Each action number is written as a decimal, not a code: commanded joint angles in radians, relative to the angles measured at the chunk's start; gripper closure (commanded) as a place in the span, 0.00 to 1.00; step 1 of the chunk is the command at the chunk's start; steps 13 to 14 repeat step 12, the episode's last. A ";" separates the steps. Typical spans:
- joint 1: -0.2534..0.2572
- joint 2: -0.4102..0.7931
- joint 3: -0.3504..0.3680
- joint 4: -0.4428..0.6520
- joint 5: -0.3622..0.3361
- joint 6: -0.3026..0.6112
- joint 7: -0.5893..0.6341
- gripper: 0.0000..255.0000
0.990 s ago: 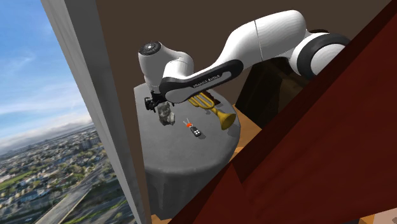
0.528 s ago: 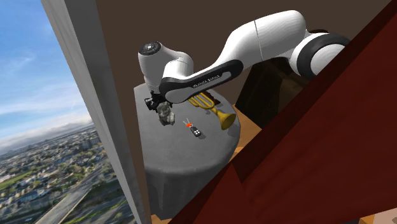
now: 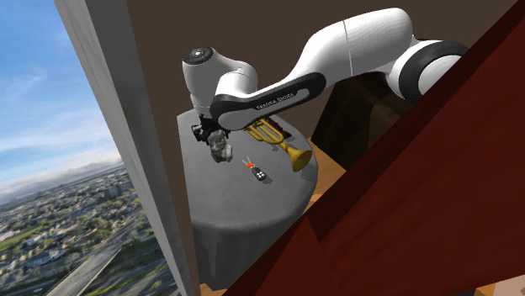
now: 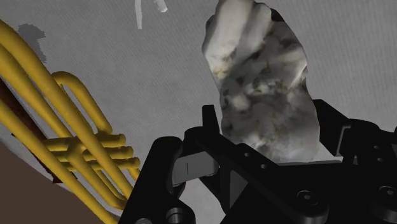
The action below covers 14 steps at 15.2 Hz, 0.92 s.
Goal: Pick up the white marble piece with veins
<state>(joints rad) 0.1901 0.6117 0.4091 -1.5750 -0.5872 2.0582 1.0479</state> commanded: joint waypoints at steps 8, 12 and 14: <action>-0.007 -0.053 0.019 0.040 0.035 -0.082 -0.041 1.00; -0.007 -0.064 0.023 0.052 0.043 -0.103 -0.050 1.00; -0.007 -0.064 0.023 0.052 0.043 -0.103 -0.050 1.00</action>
